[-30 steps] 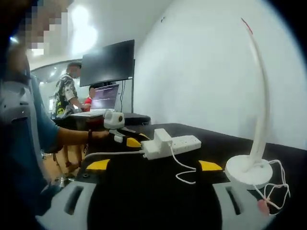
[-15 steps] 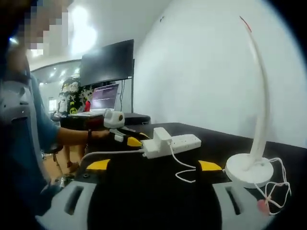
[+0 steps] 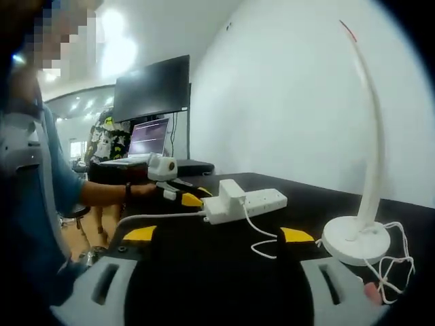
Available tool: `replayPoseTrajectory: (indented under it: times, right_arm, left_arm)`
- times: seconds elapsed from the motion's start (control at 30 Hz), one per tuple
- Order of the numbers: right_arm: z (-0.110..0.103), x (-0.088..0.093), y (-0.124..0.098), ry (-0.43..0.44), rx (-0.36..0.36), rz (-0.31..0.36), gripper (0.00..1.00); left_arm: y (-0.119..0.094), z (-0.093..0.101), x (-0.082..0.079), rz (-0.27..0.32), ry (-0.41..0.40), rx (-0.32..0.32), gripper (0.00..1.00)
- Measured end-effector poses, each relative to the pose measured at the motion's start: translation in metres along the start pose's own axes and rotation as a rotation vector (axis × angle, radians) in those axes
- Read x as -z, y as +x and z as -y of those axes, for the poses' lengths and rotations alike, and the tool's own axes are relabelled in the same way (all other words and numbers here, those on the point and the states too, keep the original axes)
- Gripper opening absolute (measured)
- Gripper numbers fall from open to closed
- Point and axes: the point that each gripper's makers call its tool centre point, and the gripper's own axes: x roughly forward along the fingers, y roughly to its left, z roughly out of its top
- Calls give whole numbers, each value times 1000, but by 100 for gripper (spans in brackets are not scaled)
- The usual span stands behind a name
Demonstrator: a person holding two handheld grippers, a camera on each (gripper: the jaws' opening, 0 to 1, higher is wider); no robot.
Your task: Insert the desk lamp plug into the socket, turn on the power strip switch, turn on the lamp switch, then turn off the lamp switch, turn off the power strip switch, and remove the plug from the socket.
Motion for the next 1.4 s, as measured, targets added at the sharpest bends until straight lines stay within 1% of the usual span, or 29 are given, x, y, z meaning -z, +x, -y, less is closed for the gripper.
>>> replayPoseTrajectory:
  times: [0.1, 0.13, 0.17, 0.23, 0.27, 0.3, 0.33, 0.37, 0.4, 0.47, 0.5, 0.57, 0.63, 0.67, 0.73, 0.77, 0.87, 0.9, 0.97, 1.0, 1.07, 1.13, 1.17, 1.3, 1.4]
  right_arm:
    - [1, -2, -4, 2, 6, -1, 70]
    - [2, -3, -5, 2, 9, 0, 70]
    - [3, -4, -7, 2, 13, 3, 70]
    - [4, -6, -9, 2, 18, 6, 70]
    - [4, -7, -10, 2, 21, 8, 70]
    - [5, -7, -11, 3, 24, 10, 69]
    - [5, -8, -11, 3, 26, 11, 69]
    - [6, -8, -12, 3, 28, 12, 69]
    - [6, -8, -12, 4, 28, 12, 69]
    - [6, -8, -12, 4, 28, 12, 69]
    - [6, -7, -12, 4, 28, 11, 69]
    - [6, -7, -11, 3, 27, 9, 69]
    - [5, -8, -11, 2, 26, 9, 69]
    - [6, -8, -11, 2, 25, 9, 69]
    - [6, -9, -11, -1, 25, 8, 69]
    - [6, -9, -11, -2, 25, 8, 69]
    - [6, -10, -11, -3, 25, 8, 69]
    - [6, -9, -11, -4, 25, 6, 69]
    - [7, -9, -11, -3, 26, 3, 69]
    - [7, -9, -11, -3, 26, 2, 69]
    - [6, -8, -10, -5, 25, -2, 69]
    - [6, -8, -9, -7, 27, -6, 69]
    - [6, -8, -8, -7, 27, -7, 69]
    - [6, -9, -5, -9, 27, -11, 69]
    - [6, -9, -2, -10, 26, -13, 69]
  left_arm:
    - [-4, -1, -3, 6, -2, 6, 27]
    - [-4, 0, -3, 10, 0, 9, 27]
    - [-5, 1, -6, 26, 10, 14, 28]
    - [-4, 3, -10, 51, 17, 22, 37]
    - [-3, 5, -10, 52, 3, 26, 45]
    - [-3, 6, -11, 57, -6, 30, 48]
    - [-4, 10, -15, 73, -16, 49, 48]
    - [-5, 16, -20, 97, -3, 83, 46]
    - [-7, 18, -23, 115, 22, 98, 45]
    - [-12, 19, -32, 159, 80, 92, 45]
    - [-14, 22, -39, 199, 115, 105, 45]
    - [-17, 22, -49, 250, 166, 112, 46]
    - [-16, 20, -46, 221, 183, 98, 49]
    - [-13, 18, -43, 195, 191, 91, 52]
    - [-9, 17, -35, 133, 219, 90, 55]
    - [-7, 17, -32, 116, 231, 93, 56]
    - [-4, 21, -32, 117, 228, 98, 57]
    - [-3, 22, -33, 129, 224, 105, 57]
    - [-1, 19, -34, 136, 225, 104, 56]
    - [1, 20, -34, 135, 234, 104, 55]
    - [2, 25, -35, 145, 234, 130, 51]
    - [3, 25, -35, 148, 264, 135, 47]
    - [3, 25, -35, 148, 269, 135, 47]
    - [9, 24, -30, 126, 278, 142, 50]
    - [13, 27, -24, 105, 316, 149, 50]
